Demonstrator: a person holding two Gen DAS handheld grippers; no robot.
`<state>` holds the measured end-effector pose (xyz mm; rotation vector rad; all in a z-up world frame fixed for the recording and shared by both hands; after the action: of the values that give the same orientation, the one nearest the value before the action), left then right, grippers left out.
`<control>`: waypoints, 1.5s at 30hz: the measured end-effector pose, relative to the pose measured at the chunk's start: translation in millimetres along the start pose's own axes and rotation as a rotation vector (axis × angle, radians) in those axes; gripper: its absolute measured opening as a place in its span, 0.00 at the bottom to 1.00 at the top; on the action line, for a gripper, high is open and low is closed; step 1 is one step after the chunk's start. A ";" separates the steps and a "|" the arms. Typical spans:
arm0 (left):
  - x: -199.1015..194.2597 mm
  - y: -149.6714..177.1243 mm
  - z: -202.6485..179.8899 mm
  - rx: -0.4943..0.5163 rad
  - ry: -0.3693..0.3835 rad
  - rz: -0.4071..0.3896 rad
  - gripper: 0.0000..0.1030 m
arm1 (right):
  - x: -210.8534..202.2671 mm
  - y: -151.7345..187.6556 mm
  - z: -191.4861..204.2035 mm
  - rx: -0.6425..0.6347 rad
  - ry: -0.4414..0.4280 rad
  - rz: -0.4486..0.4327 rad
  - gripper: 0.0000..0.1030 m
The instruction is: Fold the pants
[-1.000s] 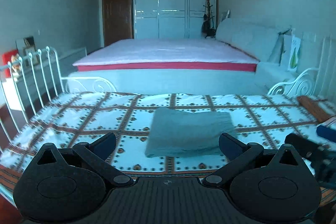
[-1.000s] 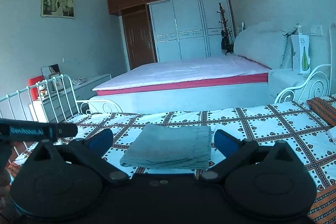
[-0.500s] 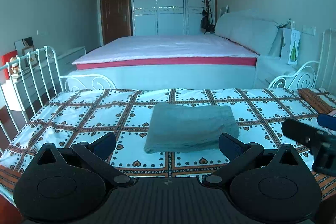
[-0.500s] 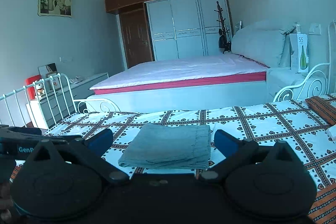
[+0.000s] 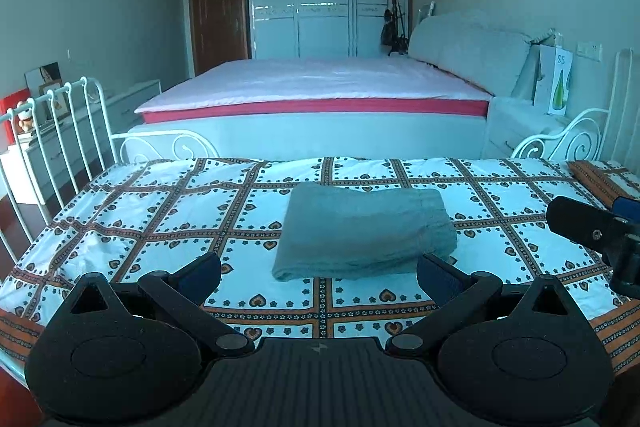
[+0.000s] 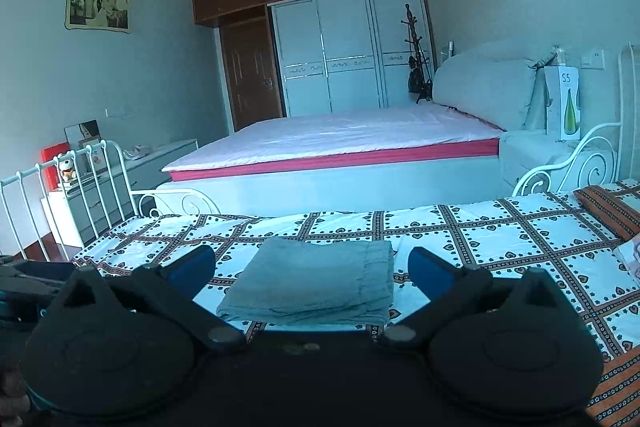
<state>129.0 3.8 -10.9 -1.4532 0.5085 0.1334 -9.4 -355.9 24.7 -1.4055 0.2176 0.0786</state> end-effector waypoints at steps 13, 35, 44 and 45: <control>6.6 2.8 1.7 -0.016 0.009 0.018 1.00 | 2.8 2.5 4.5 -0.009 -0.005 0.008 0.94; 10.3 5.0 -3.9 -0.006 0.021 0.021 1.00 | 4.6 5.5 4.7 -0.006 -0.013 0.020 0.94; 5.9 4.4 -11.7 0.004 0.059 -0.045 1.00 | 6.6 6.9 2.7 -0.003 -0.001 0.022 0.94; 5.2 3.7 -12.0 -0.004 0.061 -0.052 1.00 | 6.9 7.3 2.1 -0.003 0.000 0.022 0.94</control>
<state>129.2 -8.5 -16.8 -1.4768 0.5199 0.0493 -3.8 -353.1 16.5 -1.4061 0.2331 0.0964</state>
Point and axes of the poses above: each gripper's, at about its wrist camera, not at the fingertips, and x roughly the way its jaws point, z to its left, y to its underside, the point moved 5 cm from there along x, roughly the way its jaws point, and after that the axes turned 5 degrees about -z, right-handed, at the moved point
